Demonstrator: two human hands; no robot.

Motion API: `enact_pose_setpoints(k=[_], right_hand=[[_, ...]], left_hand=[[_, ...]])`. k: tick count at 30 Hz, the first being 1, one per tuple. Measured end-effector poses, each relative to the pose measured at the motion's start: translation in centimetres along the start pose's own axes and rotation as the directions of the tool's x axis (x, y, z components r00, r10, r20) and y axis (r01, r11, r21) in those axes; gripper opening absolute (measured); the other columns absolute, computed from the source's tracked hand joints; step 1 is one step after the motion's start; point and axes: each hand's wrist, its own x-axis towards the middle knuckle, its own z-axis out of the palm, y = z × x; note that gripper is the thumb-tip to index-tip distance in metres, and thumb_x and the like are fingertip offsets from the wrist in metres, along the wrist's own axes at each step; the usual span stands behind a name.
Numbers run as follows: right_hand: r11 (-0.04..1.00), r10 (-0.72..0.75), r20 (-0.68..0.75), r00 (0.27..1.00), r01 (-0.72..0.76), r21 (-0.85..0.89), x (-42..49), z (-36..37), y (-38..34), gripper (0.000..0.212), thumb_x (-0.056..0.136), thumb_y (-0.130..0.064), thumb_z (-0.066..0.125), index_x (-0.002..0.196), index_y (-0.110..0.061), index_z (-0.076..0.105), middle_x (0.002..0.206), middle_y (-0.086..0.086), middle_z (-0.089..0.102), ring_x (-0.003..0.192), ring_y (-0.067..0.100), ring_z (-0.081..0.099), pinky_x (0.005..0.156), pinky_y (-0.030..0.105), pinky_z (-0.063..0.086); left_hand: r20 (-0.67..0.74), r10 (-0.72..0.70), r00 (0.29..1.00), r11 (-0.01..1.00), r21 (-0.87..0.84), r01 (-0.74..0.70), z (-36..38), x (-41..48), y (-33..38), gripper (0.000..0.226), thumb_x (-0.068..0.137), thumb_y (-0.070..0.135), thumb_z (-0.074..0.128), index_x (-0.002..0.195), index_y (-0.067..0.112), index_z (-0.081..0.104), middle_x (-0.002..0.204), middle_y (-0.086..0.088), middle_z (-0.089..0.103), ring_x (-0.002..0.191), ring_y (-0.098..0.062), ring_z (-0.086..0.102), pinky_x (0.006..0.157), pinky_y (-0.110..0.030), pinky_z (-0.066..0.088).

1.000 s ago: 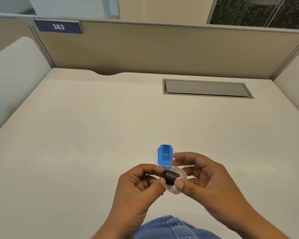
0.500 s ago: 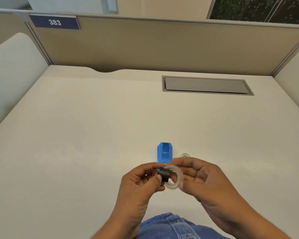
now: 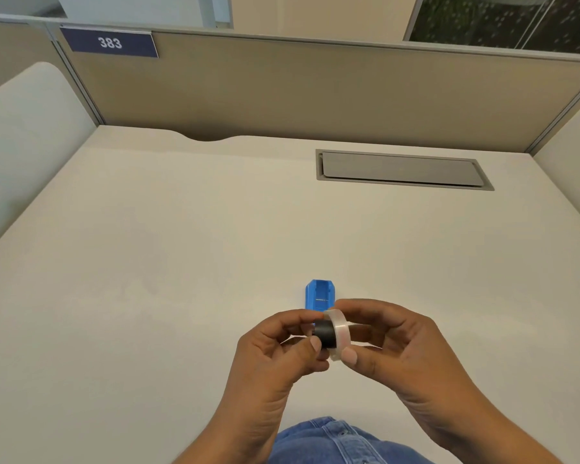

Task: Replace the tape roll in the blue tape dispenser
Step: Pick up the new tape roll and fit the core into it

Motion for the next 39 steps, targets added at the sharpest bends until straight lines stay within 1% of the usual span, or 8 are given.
enact_pose_setpoints(k=[4,7,12,14,17,24,29,39], right_hand=[[0.991,-0.034,-0.128,0.991,0.017,-0.131,0.0,0.5,0.2,0.051,0.05,-0.042,0.093,0.094,-0.024,0.076,0.085,0.005,0.076,0.069,0.031,0.059,0.068,0.043,0.057],[0.99,-0.049,-0.129,0.99,0.031,-0.14,0.1,0.5,0.1,0.046,0.052,-0.042,0.093,0.09,-0.023,0.077,0.089,0.005,0.078,0.067,0.032,0.06,0.069,0.051,0.058],[0.997,-0.053,-0.096,0.994,0.047,-0.059,-0.1,0.2,-0.1,0.025,0.066,-0.03,0.079,0.089,-0.021,0.081,0.099,0.0,0.078,0.076,0.019,0.073,0.065,0.02,0.056],[0.999,-0.037,-0.094,0.995,0.034,-0.035,0.0,0.0,0.1,0.015,0.078,-0.018,0.073,0.09,-0.022,0.081,0.1,-0.002,0.078,0.082,0.018,0.073,0.067,0.018,0.056],[0.996,-0.032,-0.114,0.993,0.022,-0.089,0.2,-0.3,0.8,0.033,0.083,0.001,0.07,0.091,-0.028,0.081,0.095,-0.003,0.079,0.084,0.014,0.074,0.071,0.017,0.056],[0.992,-0.06,-0.117,0.991,0.046,-0.118,0.9,-0.6,1.2,0.023,0.078,-0.001,0.076,0.085,-0.022,0.082,0.09,-0.001,0.08,0.094,0.007,0.072,0.076,0.013,0.054],[0.98,-0.069,-0.148,0.987,0.039,-0.194,1.6,-0.9,1.8,0.022,0.078,-0.003,0.077,0.082,-0.023,0.082,0.087,0.002,0.079,0.086,0.015,0.073,0.075,0.024,0.058],[0.915,-0.082,-0.232,0.969,-0.019,-0.402,4.9,-1.6,3.8,0.016,0.078,-0.014,0.079,0.075,-0.03,0.077,0.077,-0.019,0.073,0.063,0.001,0.062,0.054,0.01,0.046]], left_hand=[[-0.001,0.052,0.999,0.992,0.112,-0.052,0.1,0.0,0.1,0.025,0.07,0.01,0.083,0.092,0.021,0.078,0.086,-0.008,0.077,0.071,-0.018,0.068,0.066,-0.023,0.055],[0.002,0.071,0.997,0.982,0.176,-0.07,0.1,-0.1,0.1,0.026,0.072,0.012,0.078,0.095,0.024,0.078,0.086,-0.007,0.077,0.073,-0.018,0.068,0.069,-0.022,0.056],[-0.03,0.059,0.998,0.988,0.146,-0.054,0.0,0.0,0.3,0.028,0.065,0.013,0.079,0.091,0.024,0.077,0.086,-0.008,0.077,0.071,-0.015,0.068,0.067,-0.022,0.056],[-0.044,0.05,0.998,0.989,0.14,-0.044,-0.1,0.2,0.3,0.028,0.061,0.018,0.08,0.088,0.024,0.076,0.085,-0.006,0.078,0.069,-0.015,0.069,0.066,-0.021,0.056],[-0.035,0.043,0.998,0.988,0.15,-0.037,-0.1,0.3,0.2,0.028,0.058,0.026,0.082,0.085,0.02,0.077,0.077,-0.007,0.078,0.066,-0.015,0.068,0.064,-0.018,0.055],[0.001,0.022,1.0,0.982,0.188,-0.021,-0.4,0.8,-0.3,0.024,0.066,0.033,0.075,0.087,0.022,0.079,0.083,-0.004,0.079,0.079,-0.019,0.074,0.066,-0.023,0.058],[-0.016,0.009,1.0,0.966,0.258,-0.004,-0.6,1.5,-0.6,0.02,0.07,0.029,0.076,0.089,0.023,0.077,0.084,-0.002,0.079,0.079,-0.019,0.073,0.067,-0.026,0.059],[-0.026,0.118,0.993,0.82,0.566,-0.083,-1.5,6.0,-2.7,0.019,0.083,0.013,0.073,0.082,0.032,0.075,0.089,0.016,0.068,0.082,-0.004,0.065,0.065,-0.013,0.049]])
